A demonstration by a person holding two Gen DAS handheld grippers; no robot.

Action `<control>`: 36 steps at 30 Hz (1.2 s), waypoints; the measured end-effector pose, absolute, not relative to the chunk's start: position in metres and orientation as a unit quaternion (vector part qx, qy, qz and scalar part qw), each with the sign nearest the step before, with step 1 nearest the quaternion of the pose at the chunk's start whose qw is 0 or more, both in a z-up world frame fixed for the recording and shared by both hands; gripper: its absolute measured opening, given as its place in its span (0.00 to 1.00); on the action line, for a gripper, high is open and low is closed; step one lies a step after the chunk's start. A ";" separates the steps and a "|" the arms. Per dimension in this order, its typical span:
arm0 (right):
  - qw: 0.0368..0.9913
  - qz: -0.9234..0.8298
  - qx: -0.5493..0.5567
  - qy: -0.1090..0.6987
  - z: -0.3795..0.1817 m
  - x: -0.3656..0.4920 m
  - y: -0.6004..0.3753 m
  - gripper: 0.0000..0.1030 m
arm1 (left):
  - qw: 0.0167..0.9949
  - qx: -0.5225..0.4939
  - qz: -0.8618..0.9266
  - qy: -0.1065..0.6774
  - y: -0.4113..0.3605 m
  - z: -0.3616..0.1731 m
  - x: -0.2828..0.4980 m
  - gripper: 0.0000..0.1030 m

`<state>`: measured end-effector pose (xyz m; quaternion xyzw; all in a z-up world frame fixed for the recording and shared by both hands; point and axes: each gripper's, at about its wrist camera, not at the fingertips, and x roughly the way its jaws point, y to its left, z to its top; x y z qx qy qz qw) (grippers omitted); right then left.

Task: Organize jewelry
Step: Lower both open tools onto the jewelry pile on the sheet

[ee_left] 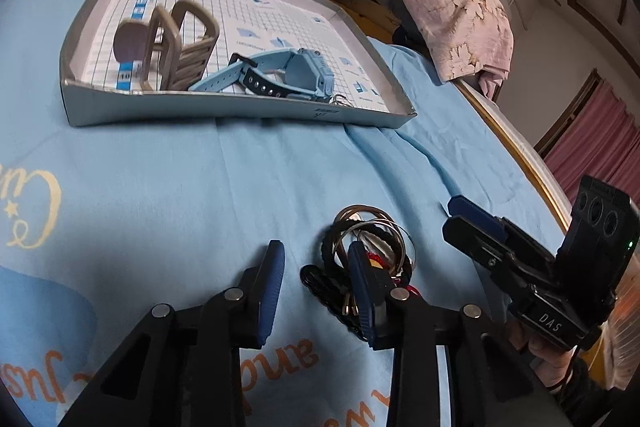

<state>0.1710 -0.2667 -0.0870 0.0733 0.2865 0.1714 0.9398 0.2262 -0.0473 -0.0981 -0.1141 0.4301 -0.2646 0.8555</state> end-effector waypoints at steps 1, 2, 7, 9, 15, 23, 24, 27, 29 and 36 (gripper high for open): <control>0.939 0.171 0.075 0.288 -0.088 0.172 -0.267 0.40 | 0.854 -0.117 -0.266 0.432 -0.047 -0.099 0.227 0.28; 0.939 0.171 0.076 0.289 -0.089 0.172 -0.268 0.40 | 0.853 -0.118 -0.267 0.434 -0.047 -0.100 0.228 0.25; 0.937 0.176 0.074 0.293 -0.092 0.172 -0.266 0.40 | 0.849 -0.120 -0.271 0.437 -0.048 -0.104 0.228 0.07; 0.936 0.180 0.072 0.294 -0.093 0.171 -0.264 0.40 | 0.851 -0.122 -0.272 0.433 -0.048 -0.105 0.226 0.05; 0.932 0.192 0.069 0.301 -0.095 0.170 -0.261 0.40 | 0.861 -0.129 -0.272 0.411 -0.043 -0.102 0.217 0.03; 0.926 0.207 0.067 0.309 -0.099 0.167 -0.260 0.40 | 0.862 -0.130 -0.275 0.406 -0.040 -0.102 0.213 0.01; 0.926 0.208 0.064 0.309 -0.099 0.166 -0.259 0.40 | 0.861 -0.132 -0.276 0.407 -0.040 -0.102 0.213 0.01; 0.925 0.208 0.062 0.312 -0.100 0.166 -0.258 0.40 | 0.855 -0.140 -0.276 0.416 -0.038 -0.105 0.216 0.01; 0.924 0.207 0.066 0.314 -0.101 0.166 -0.259 0.40 | 0.852 -0.142 -0.276 0.422 -0.037 -0.106 0.218 0.01; 0.919 0.212 0.074 0.323 -0.104 0.162 -0.261 0.40 | 0.840 -0.141 -0.286 0.438 -0.040 -0.106 0.225 0.11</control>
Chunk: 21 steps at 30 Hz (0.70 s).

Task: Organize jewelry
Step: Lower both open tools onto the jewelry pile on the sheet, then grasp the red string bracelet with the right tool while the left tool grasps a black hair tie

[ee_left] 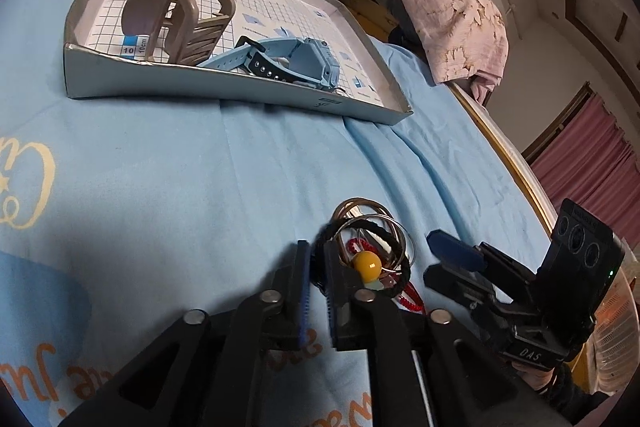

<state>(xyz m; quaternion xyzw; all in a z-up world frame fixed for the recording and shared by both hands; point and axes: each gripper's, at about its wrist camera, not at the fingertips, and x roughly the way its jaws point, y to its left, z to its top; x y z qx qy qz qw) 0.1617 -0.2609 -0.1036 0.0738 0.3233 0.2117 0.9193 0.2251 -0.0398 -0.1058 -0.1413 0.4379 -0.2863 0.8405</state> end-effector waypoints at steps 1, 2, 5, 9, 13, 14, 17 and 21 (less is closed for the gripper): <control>0.918 0.216 0.072 0.325 -0.104 0.160 -0.260 0.40 | 0.838 -0.142 -0.291 0.439 -0.041 -0.106 0.226 0.17; 0.916 0.220 0.070 0.328 -0.104 0.159 -0.258 0.40 | 0.837 -0.141 -0.294 0.440 -0.041 -0.106 0.225 0.21; 0.913 0.231 0.057 0.332 -0.104 0.157 -0.252 0.40 | 0.838 -0.131 -0.292 0.442 -0.045 -0.107 0.226 0.21; 0.908 0.246 0.040 0.337 -0.104 0.154 -0.244 0.40 | 0.832 -0.141 -0.296 0.448 -0.043 -0.110 0.229 0.21; 0.903 0.261 0.018 0.341 -0.104 0.149 -0.235 0.40 | 0.825 -0.143 -0.302 0.455 -0.045 -0.112 0.232 0.20; 0.902 0.263 0.009 0.343 -0.104 0.148 -0.231 0.40 | 0.823 -0.142 -0.304 0.458 -0.046 -0.113 0.233 0.20; 0.899 0.261 -0.011 0.351 -0.107 0.147 -0.224 0.28 | 0.818 -0.135 -0.301 0.472 -0.050 -0.116 0.237 0.20; 0.899 0.248 -0.012 0.361 -0.109 0.147 -0.225 0.21 | 0.814 -0.125 -0.302 0.480 -0.055 -0.119 0.238 0.13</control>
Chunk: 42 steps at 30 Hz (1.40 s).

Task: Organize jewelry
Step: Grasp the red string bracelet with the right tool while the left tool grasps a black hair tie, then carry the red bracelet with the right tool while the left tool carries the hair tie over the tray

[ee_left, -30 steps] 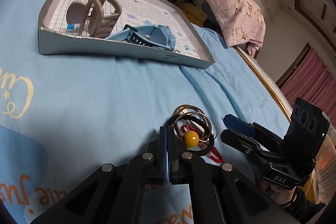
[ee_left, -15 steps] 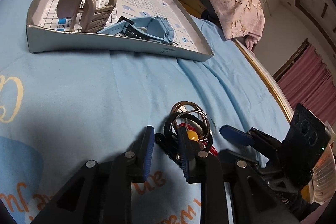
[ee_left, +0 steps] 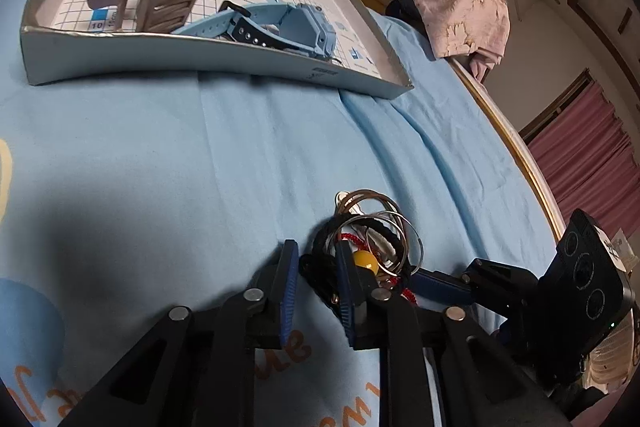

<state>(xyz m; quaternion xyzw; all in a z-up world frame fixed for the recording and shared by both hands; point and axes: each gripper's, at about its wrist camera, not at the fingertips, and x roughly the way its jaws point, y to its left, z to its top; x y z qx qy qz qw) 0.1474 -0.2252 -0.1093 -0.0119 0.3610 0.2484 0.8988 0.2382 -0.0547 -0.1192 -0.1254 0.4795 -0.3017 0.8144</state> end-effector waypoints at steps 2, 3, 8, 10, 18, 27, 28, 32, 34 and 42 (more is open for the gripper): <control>0.899 0.239 -0.011 0.366 -0.110 0.147 -0.227 0.14 | 0.814 -0.119 -0.298 0.484 -0.056 -0.121 0.239 0.06; 0.900 0.234 -0.011 0.369 -0.111 0.147 -0.227 0.12 | 0.816 -0.119 -0.299 0.481 -0.056 -0.121 0.238 0.06; 0.904 0.222 -0.014 0.365 -0.111 0.147 -0.229 0.05 | 0.828 -0.129 -0.300 0.455 -0.049 -0.117 0.230 0.05; 0.909 0.215 -0.014 0.356 -0.108 0.143 -0.231 0.05 | 0.836 -0.138 -0.295 0.441 -0.043 -0.114 0.226 0.05; 0.934 0.168 -0.004 0.316 -0.094 0.133 -0.248 0.04 | 0.869 -0.143 -0.270 0.389 -0.029 -0.092 0.211 0.05; 0.951 0.127 0.006 0.283 -0.078 0.128 -0.259 0.04 | 0.891 -0.136 -0.254 0.352 -0.027 -0.071 0.202 0.05; 0.952 0.126 0.006 0.279 -0.075 0.128 -0.259 0.04 | 0.894 -0.135 -0.251 0.347 -0.027 -0.069 0.202 0.05; 0.959 0.116 -0.004 0.258 -0.065 0.128 -0.261 0.04 | 0.903 -0.131 -0.239 0.333 -0.029 -0.059 0.204 0.05; 0.962 0.112 -0.012 0.249 -0.059 0.131 -0.261 0.04 | 0.907 -0.130 -0.231 0.327 -0.028 -0.054 0.206 0.05; 0.972 0.111 -0.041 0.201 -0.029 0.164 -0.259 0.04 | 0.926 -0.147 -0.175 0.299 -0.019 -0.031 0.242 0.05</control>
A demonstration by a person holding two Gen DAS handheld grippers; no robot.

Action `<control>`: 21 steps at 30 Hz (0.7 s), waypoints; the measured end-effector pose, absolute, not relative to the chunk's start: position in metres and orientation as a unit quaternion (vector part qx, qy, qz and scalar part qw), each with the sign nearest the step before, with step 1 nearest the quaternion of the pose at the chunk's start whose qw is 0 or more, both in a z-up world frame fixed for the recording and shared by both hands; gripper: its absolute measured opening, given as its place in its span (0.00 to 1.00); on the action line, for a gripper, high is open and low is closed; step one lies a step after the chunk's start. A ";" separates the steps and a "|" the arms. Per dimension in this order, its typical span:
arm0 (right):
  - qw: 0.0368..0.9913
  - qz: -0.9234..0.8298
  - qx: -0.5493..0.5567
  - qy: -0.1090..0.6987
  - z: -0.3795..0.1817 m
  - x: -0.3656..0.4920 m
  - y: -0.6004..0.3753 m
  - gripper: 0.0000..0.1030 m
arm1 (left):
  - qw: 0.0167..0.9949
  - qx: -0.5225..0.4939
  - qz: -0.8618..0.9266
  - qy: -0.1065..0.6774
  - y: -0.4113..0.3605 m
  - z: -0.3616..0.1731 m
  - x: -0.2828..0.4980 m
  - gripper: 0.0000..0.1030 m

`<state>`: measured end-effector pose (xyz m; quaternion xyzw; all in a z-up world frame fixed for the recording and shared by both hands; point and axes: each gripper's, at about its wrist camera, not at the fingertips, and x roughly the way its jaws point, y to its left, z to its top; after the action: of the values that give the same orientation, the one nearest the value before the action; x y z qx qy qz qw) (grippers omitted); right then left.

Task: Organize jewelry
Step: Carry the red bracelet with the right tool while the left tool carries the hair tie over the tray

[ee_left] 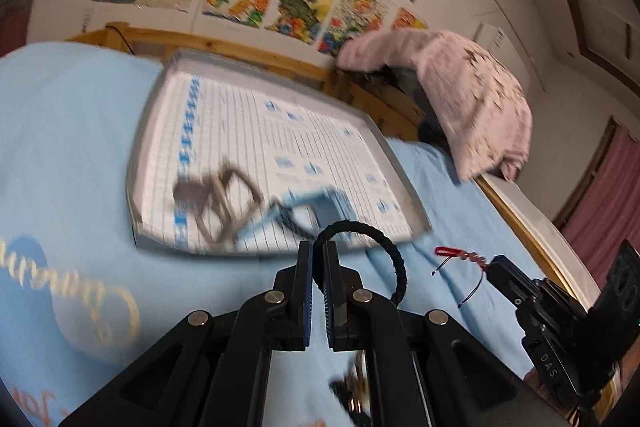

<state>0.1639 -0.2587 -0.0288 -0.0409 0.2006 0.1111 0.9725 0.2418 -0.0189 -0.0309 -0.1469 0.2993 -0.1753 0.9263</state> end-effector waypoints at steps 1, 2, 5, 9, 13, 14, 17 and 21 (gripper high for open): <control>0.974 0.111 -0.043 0.192 -0.025 0.170 -0.258 0.04 | 0.929 -0.149 -0.167 0.294 -0.019 -0.026 0.249 0.05; 0.976 0.110 -0.044 0.184 -0.022 0.177 -0.258 0.04 | 0.931 -0.148 -0.162 0.291 -0.020 -0.023 0.254 0.05; 0.980 0.106 -0.039 0.165 -0.017 0.202 -0.257 0.04 | 0.937 -0.139 -0.142 0.287 -0.026 -0.015 0.276 0.05; 0.979 0.113 -0.017 0.171 -0.023 0.245 -0.252 0.04 | 0.940 -0.114 -0.115 0.300 -0.040 -0.013 0.308 0.05; 0.973 0.121 0.005 0.196 -0.037 0.283 -0.248 0.04 | 0.935 -0.082 -0.098 0.330 -0.054 -0.019 0.337 0.05; 0.970 0.125 0.010 0.208 -0.042 0.292 -0.248 0.04 | 0.932 -0.079 -0.099 0.339 -0.055 -0.021 0.340 0.05; 0.960 0.135 0.028 0.244 -0.060 0.311 -0.249 0.04 | 0.928 -0.065 -0.096 0.355 -0.061 -0.028 0.348 0.05; 0.951 0.140 0.052 0.273 -0.078 0.320 -0.252 0.04 | 0.929 -0.039 -0.093 0.356 -0.068 -0.029 0.350 0.05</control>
<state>0.3197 -0.2520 -0.0781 0.0516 0.2725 0.1397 0.9506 0.3502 -0.0680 -0.0295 -0.0392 0.3560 -0.0930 0.9290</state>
